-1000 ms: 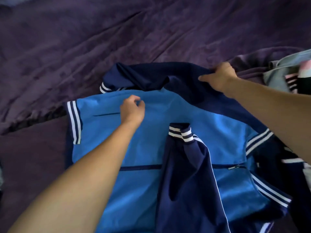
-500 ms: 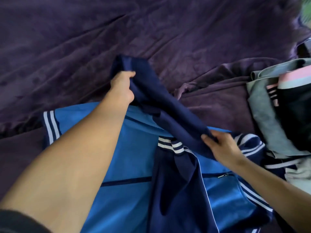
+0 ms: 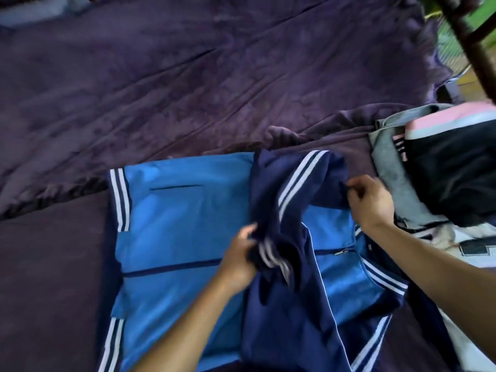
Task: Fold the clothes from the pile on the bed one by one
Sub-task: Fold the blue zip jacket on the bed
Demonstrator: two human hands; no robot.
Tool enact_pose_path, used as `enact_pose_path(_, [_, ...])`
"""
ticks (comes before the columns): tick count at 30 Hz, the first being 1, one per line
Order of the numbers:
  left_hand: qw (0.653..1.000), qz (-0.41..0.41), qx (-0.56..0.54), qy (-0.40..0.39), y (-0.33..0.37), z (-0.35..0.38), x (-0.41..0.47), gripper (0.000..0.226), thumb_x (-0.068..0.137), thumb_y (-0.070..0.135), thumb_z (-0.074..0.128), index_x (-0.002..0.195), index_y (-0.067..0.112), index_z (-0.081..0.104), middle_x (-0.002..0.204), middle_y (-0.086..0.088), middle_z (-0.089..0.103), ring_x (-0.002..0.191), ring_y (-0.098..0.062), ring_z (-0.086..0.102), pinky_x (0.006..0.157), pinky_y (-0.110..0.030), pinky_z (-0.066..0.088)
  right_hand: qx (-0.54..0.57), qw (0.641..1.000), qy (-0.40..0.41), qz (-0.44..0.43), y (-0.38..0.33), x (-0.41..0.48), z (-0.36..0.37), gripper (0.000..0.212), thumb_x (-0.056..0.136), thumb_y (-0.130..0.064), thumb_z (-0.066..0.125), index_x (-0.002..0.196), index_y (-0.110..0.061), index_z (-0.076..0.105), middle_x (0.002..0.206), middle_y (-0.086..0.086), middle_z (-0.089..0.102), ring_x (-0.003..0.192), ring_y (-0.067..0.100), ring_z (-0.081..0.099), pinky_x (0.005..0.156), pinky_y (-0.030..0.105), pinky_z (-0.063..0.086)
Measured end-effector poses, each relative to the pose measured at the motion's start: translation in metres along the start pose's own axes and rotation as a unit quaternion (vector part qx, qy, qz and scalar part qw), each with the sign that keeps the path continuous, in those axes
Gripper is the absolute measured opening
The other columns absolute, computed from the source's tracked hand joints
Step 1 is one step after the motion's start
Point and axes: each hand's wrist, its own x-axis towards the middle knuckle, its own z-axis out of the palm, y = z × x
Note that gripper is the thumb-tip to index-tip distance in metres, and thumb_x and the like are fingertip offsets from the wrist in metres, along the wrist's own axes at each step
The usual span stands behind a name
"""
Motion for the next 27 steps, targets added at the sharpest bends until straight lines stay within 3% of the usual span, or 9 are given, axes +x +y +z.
enact_pose_path(3, [0.994, -0.024, 0.08, 0.066, -0.049, 0.028, -0.01, 0.033, 0.079, -0.01, 0.055, 0.092, 0.015, 0.073, 0.109, 0.002, 0.057, 0.106, -0.015, 0.059, 0.097, -0.023, 0.042, 0.062, 0.998, -0.008, 0.011, -0.002, -0.024, 0.009, 0.01, 0.088, -0.02, 0.061, 0.092, -0.015, 0.069, 0.084, 0.008, 0.07, 0.083, 0.026, 0.064, 0.071, 0.029, 0.042])
enact_pose_path(6, [0.981, -0.098, -0.064, 0.156, -0.049, 0.031, -0.001, 0.015, 0.085, 0.01, 0.065, 0.081, 0.025, 0.063, 0.087, -0.001, 0.066, 0.088, -0.025, 0.065, 0.082, -0.036, 0.05, 0.16, 0.985, -0.037, 0.047, -0.019, -0.031, 0.016, 0.028, 0.09, -0.034, 0.06, 0.073, -0.013, 0.067, 0.066, 0.001, 0.07, 0.064, 0.022, 0.064, 0.062, 0.031, 0.048])
enact_pose_path(9, [0.958, -0.106, -0.182, 0.192, -0.03, 0.024, 0.032, 0.018, 0.086, 0.029, 0.068, 0.099, 0.018, 0.061, 0.093, -0.002, 0.065, 0.089, -0.021, 0.062, 0.083, -0.038, 0.051, 0.232, 0.94, -0.188, 0.166, -0.028, -0.039, 0.025, 0.053, 0.09, -0.054, 0.053, 0.074, -0.005, 0.068, 0.062, 0.007, 0.071, 0.053, 0.023, 0.065, 0.045, 0.024, 0.04])
enact_pose_path(13, [0.949, -0.103, -0.249, 0.161, 0.003, 0.011, 0.084, 0.023, 0.082, 0.038, 0.071, 0.08, 0.016, 0.064, 0.086, -0.002, 0.067, 0.079, -0.017, 0.062, 0.071, -0.035, 0.05, 0.237, 0.929, -0.162, 0.234, -0.022, -0.021, 0.034, 0.078, 0.074, -0.077, 0.053, 0.11, -0.01, 0.066, 0.103, 0.007, 0.071, 0.09, 0.025, 0.068, 0.073, 0.041, 0.057])
enact_pose_path(16, [0.956, -0.052, -0.262, 0.123, 0.025, 0.011, 0.094, 0.006, 0.082, 0.016, 0.072, 0.085, 0.012, 0.069, 0.084, -0.002, 0.073, 0.081, -0.018, 0.069, 0.069, -0.029, 0.055, 0.315, 0.907, -0.159, 0.231, -0.052, 0.01, 0.025, 0.09, 0.053, -0.08, 0.069, 0.119, -0.019, 0.06, 0.109, -0.001, 0.068, 0.095, 0.021, 0.065, 0.083, 0.043, 0.055])
enact_pose_path(18, [0.951, -0.005, -0.282, 0.126, 0.037, 0.018, 0.085, 0.007, 0.084, 0.009, 0.07, 0.089, 0.012, 0.068, 0.089, -0.004, 0.074, 0.085, -0.02, 0.071, 0.073, -0.029, 0.058, 0.321, 0.908, -0.193, 0.187, -0.074, 0.022, 0.025, 0.073, 0.049, -0.053, 0.083, 0.111, -0.018, 0.063, 0.1, -0.001, 0.072, 0.088, 0.02, 0.068, 0.077, 0.039, 0.056])
enact_pose_path(21, [0.938, 0.023, -0.312, 0.148, 0.024, 0.03, 0.066, 0.01, 0.086, 0.015, 0.066, 0.096, 0.017, 0.065, 0.102, -0.002, 0.072, 0.095, -0.019, 0.068, 0.079, -0.03, 0.057, 0.366, 0.91, -0.127, 0.15, -0.071, 0.024, 0.026, 0.016, 0.065, 0.0, 0.062, 0.074, -0.012, 0.065, 0.072, 0.005, 0.068, 0.069, 0.023, 0.063, 0.065, 0.038, 0.056])
enact_pose_path(23, [0.947, -0.041, -0.276, 0.158, 0.002, 0.038, 0.052, 0.014, 0.084, 0.029, 0.068, 0.091, 0.02, 0.061, 0.096, 0.0, 0.068, 0.089, -0.018, 0.064, 0.068, -0.029, 0.052, 0.38, 0.901, -0.1, 0.183, -0.041, 0.014, 0.02, 0.021, 0.073, 0.004, 0.053, 0.067, -0.016, 0.06, 0.073, 0.008, 0.065, 0.065, 0.021, 0.058, 0.069, 0.038, 0.054])
enact_pose_path(27, [0.954, -0.166, -0.236, 0.078, -0.035, 0.068, 0.011, 0.021, 0.087, 0.039, 0.065, 0.094, 0.02, 0.059, 0.087, 0.0, 0.067, 0.078, -0.015, 0.061, 0.064, -0.027, 0.048, 0.361, 0.891, -0.042, 0.271, 0.011, -0.023, 0.021, 0.005, 0.093, -0.016, 0.051, 0.095, -0.018, 0.056, 0.102, 0.015, 0.066, 0.066, 0.013, 0.063, 0.059, 0.026, 0.046])
